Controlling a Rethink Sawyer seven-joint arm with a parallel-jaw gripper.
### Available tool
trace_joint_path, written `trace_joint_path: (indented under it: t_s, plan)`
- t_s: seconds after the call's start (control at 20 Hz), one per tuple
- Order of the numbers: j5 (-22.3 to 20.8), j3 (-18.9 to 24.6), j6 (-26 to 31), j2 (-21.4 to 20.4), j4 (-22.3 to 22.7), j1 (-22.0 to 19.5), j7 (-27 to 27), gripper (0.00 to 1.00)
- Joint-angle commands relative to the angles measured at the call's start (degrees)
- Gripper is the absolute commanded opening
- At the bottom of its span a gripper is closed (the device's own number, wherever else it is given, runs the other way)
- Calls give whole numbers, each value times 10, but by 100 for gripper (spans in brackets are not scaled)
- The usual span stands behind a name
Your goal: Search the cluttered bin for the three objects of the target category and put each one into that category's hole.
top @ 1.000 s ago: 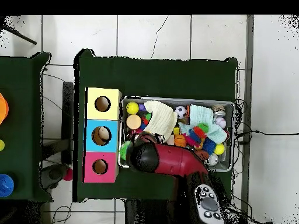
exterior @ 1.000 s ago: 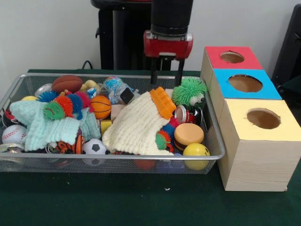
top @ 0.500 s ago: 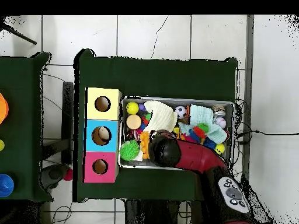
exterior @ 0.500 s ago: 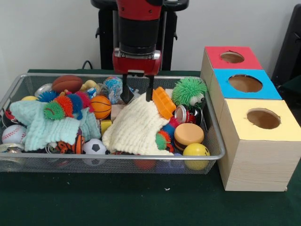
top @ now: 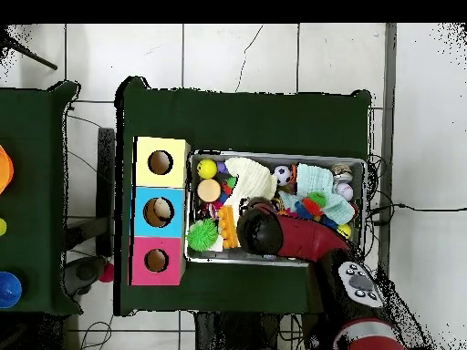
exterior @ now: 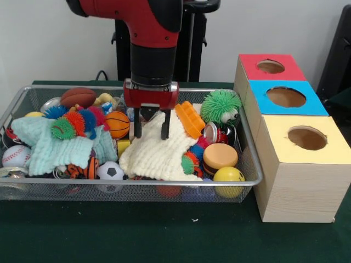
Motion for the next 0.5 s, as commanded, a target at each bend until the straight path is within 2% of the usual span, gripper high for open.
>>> trace_joint_path:
  t_s: [0.05,0.2,0.35,0.5]
  plan:
    - [-20,15,-59,68,-50,9,71,100]
    - [-7,17,-76,79,-48,7,82,100]
    - [7,39,-83,98,-42,-11,93,100]
    - [9,34,-94,116,-53,-10,94,100]
